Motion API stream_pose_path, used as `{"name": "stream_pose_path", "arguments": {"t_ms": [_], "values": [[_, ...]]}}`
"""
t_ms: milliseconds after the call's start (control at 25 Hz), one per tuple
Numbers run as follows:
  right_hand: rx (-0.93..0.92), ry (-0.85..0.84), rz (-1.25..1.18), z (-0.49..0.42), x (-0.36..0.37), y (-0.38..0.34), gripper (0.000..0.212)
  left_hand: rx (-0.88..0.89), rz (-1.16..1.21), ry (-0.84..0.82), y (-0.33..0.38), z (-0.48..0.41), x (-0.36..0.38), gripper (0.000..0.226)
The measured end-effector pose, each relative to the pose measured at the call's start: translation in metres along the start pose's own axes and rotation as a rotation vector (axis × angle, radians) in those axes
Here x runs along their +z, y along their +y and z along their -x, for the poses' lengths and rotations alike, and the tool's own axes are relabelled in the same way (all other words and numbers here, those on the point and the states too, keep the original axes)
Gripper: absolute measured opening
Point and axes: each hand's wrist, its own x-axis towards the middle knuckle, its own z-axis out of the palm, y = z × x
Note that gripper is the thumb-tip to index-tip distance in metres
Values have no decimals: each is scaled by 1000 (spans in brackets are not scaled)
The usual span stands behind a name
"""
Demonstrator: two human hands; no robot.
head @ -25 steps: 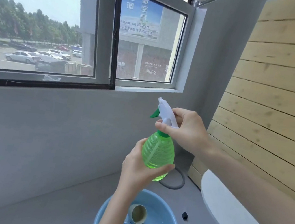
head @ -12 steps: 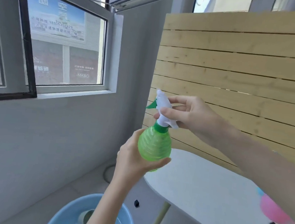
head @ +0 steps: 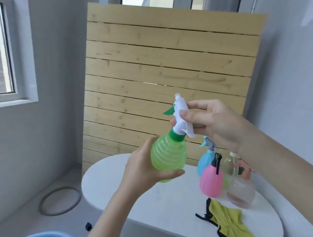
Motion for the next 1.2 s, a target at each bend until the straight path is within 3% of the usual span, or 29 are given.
{"name": "stream_pose_path", "arguments": {"t_ms": [440, 640, 800, 1000, 1080, 1200], "values": [[180, 495, -99, -19, -160, 45, 20, 63, -72, -401, 15, -91, 151, 114], [118, 731, -70, -42, -224, 50, 8, 82, -188, -457, -10, -127, 202, 76], [73, 905, 1, -61, -264, 71, 12, 86, -279, -460, -40, -149, 238, 68], [213, 967, 25, -70, -300, 130, 12, 69, -260, -421, -60, -161, 269, 62], [283, 986, 32, -71, -309, 164, 24, 44, -214, -385, -64, -162, 277, 57], [366, 981, 48, -73, -316, 216, 26, 15, -118, -320, -71, -158, 286, 36]]}}
